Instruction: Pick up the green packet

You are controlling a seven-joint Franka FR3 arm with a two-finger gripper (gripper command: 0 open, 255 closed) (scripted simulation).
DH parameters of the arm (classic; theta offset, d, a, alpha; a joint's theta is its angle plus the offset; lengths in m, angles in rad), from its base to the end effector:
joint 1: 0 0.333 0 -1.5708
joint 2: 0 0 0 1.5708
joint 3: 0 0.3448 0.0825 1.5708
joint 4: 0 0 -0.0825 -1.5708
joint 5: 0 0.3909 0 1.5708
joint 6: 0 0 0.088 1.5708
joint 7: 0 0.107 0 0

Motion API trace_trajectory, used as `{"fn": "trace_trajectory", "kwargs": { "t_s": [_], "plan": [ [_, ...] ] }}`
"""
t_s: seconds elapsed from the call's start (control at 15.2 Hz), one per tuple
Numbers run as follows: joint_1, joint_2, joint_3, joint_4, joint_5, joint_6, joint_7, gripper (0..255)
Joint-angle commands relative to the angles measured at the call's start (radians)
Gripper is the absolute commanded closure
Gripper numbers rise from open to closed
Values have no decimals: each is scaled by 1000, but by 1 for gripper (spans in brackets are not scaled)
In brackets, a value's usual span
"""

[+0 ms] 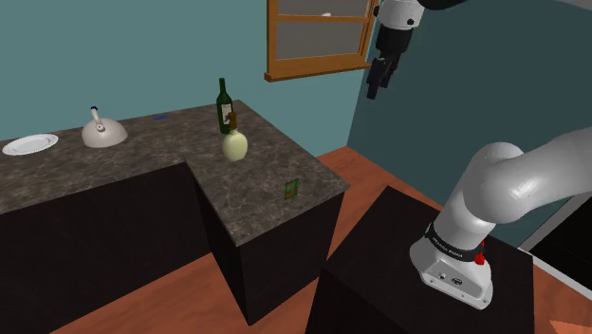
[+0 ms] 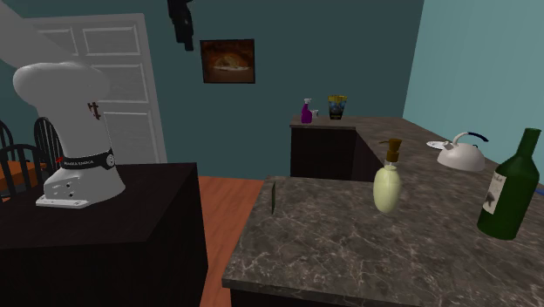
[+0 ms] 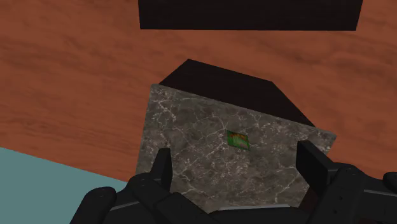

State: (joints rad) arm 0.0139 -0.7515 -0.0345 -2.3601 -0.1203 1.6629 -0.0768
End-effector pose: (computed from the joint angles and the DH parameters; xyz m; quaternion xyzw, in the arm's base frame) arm 0.3122 -0.0218 0.6071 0.9978 0.0363 0.0248 0.0494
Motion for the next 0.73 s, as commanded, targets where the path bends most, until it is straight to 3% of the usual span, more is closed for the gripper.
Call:
{"fn": "trace_trajectory", "kwargs": {
  "t_s": [0.0, 0.66],
  "plan": [
    [0, 0, 0, 0, 0, 0, 0, 0],
    [87, 239, -177, -94, -39, 332, -391, 0]
  ]
}}
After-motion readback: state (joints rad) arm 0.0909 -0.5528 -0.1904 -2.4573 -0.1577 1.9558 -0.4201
